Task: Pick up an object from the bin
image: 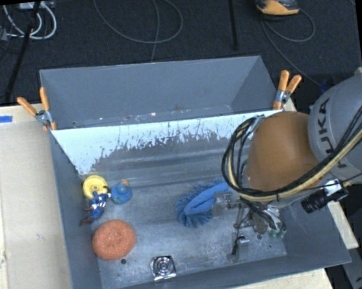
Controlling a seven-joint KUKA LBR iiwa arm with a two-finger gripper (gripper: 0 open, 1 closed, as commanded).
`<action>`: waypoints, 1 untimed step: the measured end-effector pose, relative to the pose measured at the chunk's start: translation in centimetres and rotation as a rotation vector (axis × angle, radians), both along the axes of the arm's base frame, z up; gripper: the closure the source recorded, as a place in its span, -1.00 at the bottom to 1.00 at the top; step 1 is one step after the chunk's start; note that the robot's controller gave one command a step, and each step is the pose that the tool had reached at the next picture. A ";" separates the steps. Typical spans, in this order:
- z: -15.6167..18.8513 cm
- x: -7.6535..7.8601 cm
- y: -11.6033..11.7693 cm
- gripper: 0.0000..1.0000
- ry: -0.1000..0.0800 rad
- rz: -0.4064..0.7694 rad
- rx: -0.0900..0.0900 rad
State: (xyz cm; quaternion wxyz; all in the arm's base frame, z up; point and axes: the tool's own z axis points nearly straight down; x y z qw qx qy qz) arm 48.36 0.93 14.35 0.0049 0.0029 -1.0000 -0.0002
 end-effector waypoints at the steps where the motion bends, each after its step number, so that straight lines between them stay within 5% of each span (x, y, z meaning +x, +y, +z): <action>1: 0.4 0.2 0.0 -1.00 -0.008 -0.001 0.000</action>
Offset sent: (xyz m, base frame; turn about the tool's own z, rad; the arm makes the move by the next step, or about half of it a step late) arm 0.0628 0.0076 -0.0735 0.0403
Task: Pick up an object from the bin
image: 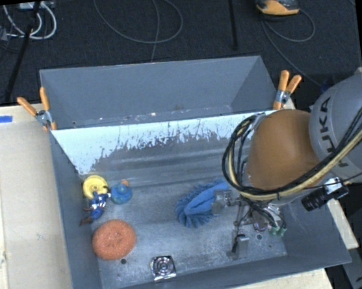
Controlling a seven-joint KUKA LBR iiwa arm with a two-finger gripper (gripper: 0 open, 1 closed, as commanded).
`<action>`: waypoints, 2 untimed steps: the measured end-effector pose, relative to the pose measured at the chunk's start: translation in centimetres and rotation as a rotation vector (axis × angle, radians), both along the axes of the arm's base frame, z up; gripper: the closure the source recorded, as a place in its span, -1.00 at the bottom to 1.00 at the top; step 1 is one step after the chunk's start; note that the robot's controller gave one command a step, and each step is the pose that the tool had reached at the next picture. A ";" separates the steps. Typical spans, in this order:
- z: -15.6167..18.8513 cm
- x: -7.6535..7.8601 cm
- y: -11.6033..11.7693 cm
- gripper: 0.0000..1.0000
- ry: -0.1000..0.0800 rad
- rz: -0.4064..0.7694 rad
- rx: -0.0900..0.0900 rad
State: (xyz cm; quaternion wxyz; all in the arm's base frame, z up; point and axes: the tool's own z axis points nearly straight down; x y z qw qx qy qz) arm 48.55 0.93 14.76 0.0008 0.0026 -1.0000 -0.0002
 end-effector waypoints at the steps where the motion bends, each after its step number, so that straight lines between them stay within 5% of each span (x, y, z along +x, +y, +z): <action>1: -4.3 4.0 0.5 -1.00 -0.012 -0.025 0.000; 2: -7.5 5.7 2.5 1.00 -0.009 -0.111 0.000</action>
Offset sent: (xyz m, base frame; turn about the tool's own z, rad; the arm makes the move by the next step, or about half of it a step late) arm 0.0545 0.0249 -0.0776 0.1115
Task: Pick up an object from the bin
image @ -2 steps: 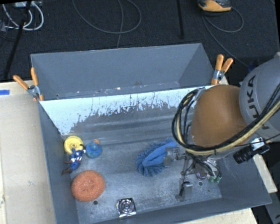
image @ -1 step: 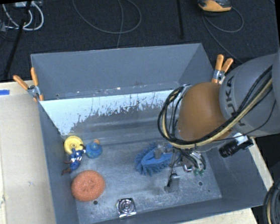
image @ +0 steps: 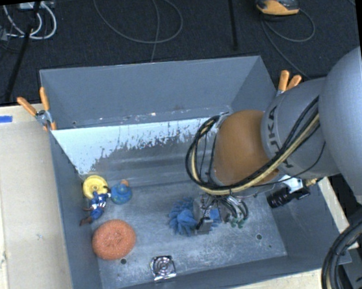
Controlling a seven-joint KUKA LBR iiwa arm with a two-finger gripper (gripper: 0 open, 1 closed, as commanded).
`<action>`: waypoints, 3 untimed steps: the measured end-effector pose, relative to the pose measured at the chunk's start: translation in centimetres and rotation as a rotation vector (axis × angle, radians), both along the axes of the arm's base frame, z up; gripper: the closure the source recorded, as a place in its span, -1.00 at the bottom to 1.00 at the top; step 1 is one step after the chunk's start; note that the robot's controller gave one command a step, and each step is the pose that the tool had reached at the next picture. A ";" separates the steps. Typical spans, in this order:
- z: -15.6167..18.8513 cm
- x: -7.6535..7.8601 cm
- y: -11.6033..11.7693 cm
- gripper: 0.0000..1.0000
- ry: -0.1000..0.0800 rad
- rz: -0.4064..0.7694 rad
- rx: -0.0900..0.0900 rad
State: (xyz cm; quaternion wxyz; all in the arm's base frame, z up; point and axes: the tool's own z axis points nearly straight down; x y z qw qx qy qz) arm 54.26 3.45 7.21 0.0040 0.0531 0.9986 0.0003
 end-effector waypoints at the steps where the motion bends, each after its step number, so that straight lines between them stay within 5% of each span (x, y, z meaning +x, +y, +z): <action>1: 0.0 0.0 0.0 1.00 0.000 0.000 0.000; 2: 6.2 -1.6 -0.3 1.00 0.009 0.012 0.000; 3: 6.2 -1.6 -0.3 1.00 0.009 0.012 0.000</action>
Offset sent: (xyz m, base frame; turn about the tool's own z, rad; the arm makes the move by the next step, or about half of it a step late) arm -0.0157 -0.0040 0.0629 -0.0127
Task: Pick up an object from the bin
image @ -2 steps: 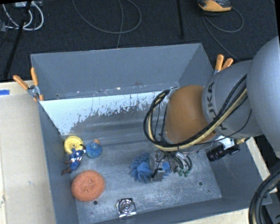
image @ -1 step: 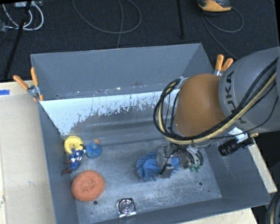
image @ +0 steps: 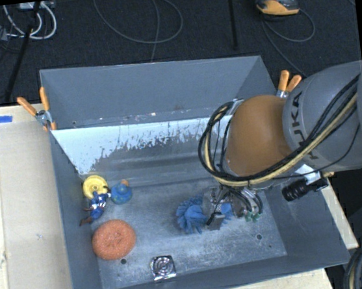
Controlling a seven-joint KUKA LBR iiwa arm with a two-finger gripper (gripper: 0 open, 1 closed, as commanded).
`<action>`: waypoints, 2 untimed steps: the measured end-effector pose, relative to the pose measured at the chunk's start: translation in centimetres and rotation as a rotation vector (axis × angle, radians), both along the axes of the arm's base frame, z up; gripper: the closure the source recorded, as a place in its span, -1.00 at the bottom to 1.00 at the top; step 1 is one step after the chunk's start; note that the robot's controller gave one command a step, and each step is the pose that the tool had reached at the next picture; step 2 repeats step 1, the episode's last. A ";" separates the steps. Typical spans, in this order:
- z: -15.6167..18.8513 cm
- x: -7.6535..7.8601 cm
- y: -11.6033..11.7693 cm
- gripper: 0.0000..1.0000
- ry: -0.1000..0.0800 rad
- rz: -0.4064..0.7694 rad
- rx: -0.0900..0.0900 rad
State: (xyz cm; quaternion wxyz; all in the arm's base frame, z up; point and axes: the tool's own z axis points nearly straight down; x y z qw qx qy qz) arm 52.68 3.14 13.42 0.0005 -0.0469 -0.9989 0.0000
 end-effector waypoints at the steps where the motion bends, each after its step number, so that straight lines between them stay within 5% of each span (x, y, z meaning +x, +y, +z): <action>1: 20.5 1.7 -4.3 1.00 -0.002 0.024 0.000; 2: 20.5 1.7 -4.3 1.00 -0.002 0.024 0.000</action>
Offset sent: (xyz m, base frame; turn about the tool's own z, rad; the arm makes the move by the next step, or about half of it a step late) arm 0.0000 0.0000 0.0000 0.0000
